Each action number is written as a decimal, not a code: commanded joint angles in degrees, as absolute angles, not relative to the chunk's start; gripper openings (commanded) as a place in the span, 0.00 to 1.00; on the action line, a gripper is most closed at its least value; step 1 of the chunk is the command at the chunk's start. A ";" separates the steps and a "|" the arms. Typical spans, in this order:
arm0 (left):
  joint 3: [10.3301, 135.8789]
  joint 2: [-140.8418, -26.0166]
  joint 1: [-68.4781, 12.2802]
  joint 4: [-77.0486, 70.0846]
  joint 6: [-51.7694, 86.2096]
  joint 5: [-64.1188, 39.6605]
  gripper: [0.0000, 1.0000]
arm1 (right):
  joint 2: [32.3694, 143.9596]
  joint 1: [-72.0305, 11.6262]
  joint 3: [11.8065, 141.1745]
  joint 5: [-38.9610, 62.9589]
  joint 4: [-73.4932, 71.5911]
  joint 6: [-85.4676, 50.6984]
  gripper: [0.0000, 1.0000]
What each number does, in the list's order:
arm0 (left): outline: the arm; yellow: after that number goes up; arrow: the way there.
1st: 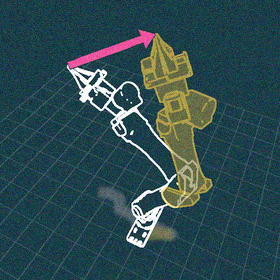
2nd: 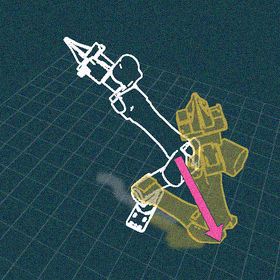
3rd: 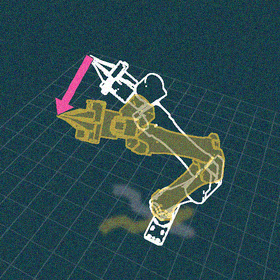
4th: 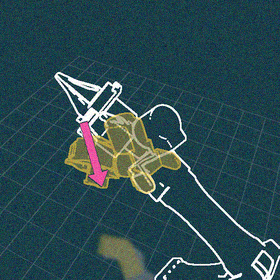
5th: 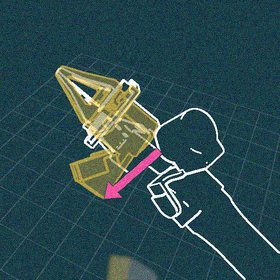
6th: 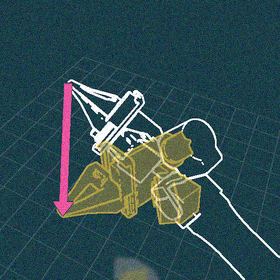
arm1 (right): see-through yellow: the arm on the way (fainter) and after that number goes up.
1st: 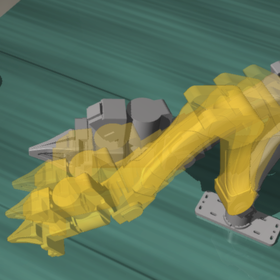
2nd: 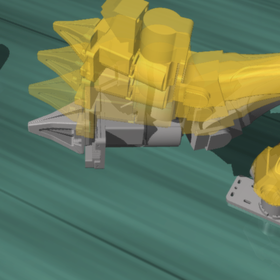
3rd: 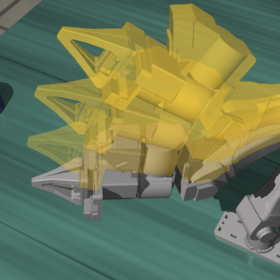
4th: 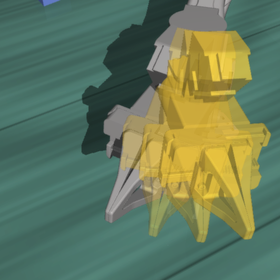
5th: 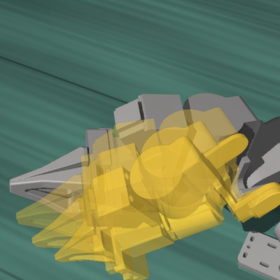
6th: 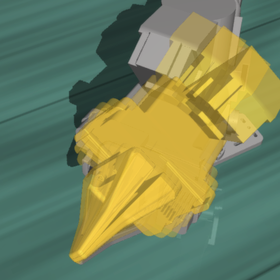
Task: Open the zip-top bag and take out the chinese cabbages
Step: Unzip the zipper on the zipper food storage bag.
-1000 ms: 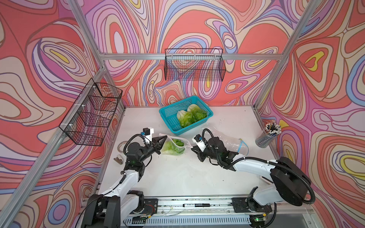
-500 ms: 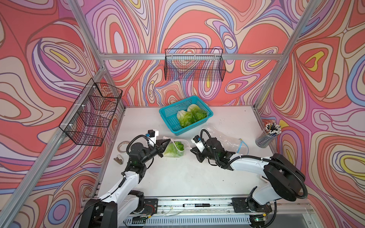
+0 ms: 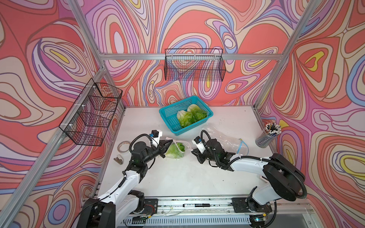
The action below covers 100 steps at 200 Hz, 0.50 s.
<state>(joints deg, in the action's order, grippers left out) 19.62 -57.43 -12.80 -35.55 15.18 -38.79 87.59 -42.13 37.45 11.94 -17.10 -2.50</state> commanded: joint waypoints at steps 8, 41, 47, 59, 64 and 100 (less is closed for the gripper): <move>21.26 -56.95 -13.27 -35.56 13.45 -39.20 0.04 | 85.81 -41.42 36.98 13.56 -16.47 -5.30 0.22; 21.24 -57.12 -13.45 -35.54 13.36 -39.16 0.04 | 85.93 -41.22 38.06 14.27 -14.75 -5.96 0.30; 21.27 -57.12 -13.52 -35.44 13.36 -39.13 0.03 | 85.87 -41.14 38.08 14.40 -14.47 -5.84 0.30; 21.27 -57.00 -13.53 -35.30 13.23 -39.04 0.04 | 85.41 -40.96 38.00 14.78 -14.16 -6.13 0.32; 21.23 -56.96 -13.50 -35.19 13.14 -39.01 0.04 | 84.99 -40.87 37.82 15.12 -14.19 -6.32 0.33; 21.18 -56.73 -13.61 -34.68 12.67 -38.88 0.04 | 80.73 -40.37 35.86 15.41 -14.63 -7.14 0.37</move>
